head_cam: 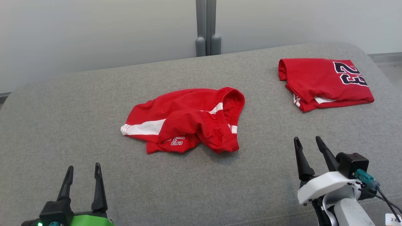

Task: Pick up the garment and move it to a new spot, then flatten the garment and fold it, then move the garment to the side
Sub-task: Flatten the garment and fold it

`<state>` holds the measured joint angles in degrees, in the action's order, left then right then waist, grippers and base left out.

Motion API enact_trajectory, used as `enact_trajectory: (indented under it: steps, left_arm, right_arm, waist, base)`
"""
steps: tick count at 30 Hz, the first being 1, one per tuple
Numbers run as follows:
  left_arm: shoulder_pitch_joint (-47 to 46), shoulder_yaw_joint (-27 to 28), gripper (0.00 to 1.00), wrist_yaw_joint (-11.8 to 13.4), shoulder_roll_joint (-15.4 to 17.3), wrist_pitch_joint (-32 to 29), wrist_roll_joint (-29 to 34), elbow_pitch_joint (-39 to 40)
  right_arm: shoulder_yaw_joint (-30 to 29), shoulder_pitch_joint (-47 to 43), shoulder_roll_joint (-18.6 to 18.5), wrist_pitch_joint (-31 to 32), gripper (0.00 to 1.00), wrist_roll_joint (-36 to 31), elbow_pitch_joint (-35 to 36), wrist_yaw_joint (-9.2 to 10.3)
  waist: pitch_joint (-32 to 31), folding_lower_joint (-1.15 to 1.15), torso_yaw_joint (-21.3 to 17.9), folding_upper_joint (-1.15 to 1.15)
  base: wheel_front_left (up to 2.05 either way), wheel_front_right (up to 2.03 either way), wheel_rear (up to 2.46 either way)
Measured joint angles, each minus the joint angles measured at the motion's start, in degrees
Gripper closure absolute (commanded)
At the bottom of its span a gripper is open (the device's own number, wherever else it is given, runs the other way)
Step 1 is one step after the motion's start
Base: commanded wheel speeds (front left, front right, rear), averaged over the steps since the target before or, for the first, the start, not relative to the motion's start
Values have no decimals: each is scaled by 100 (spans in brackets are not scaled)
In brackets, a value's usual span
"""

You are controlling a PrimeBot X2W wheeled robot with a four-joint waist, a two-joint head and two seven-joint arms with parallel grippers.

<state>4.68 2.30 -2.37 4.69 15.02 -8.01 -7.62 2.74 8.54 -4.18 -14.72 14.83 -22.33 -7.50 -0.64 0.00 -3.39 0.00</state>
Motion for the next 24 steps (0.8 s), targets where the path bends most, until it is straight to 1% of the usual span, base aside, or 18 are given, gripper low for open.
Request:
enact_trajectory:
  steps: [7,12,15,18,22,24]
  left_arm:
    - [-28,-38,0,-71,-12,0,0,-33]
    - [-288,-178,0,-224,67,-12,0,-231]
    - [-565,-289,0,-325,210,-89,-25,-428]
    - [-965,-479,0,-425,408,-249,-113,-612]
    - [-1559,-788,0,-488,705,-644,-493,-915]
    - [-1898,-1077,0,-494,946,-833,-733,-1046]
  right_arm:
    - [24,0,-4,0,0,2,-10,0]
    - [238,101,3,18,0,74,-52,0]
    - [447,282,5,174,0,207,-161,0]
    - [783,537,-24,455,0,333,-386,0]
    - [1126,1123,-92,622,0,586,-642,1]
    - [1335,1472,-88,747,0,777,-797,0]
  waist:
    - [8,0,25,0]
    - [18,0,45,0]
    - [39,0,47,0]
    - [82,0,48,0]
    - [197,0,42,0]
    - [292,0,34,0]
  base:
    - [0,0,0]
    - [0,0,0]
    - [0,0,0]
    - [0,0,0]
    - [0,0,0]
    - [0,0,0]
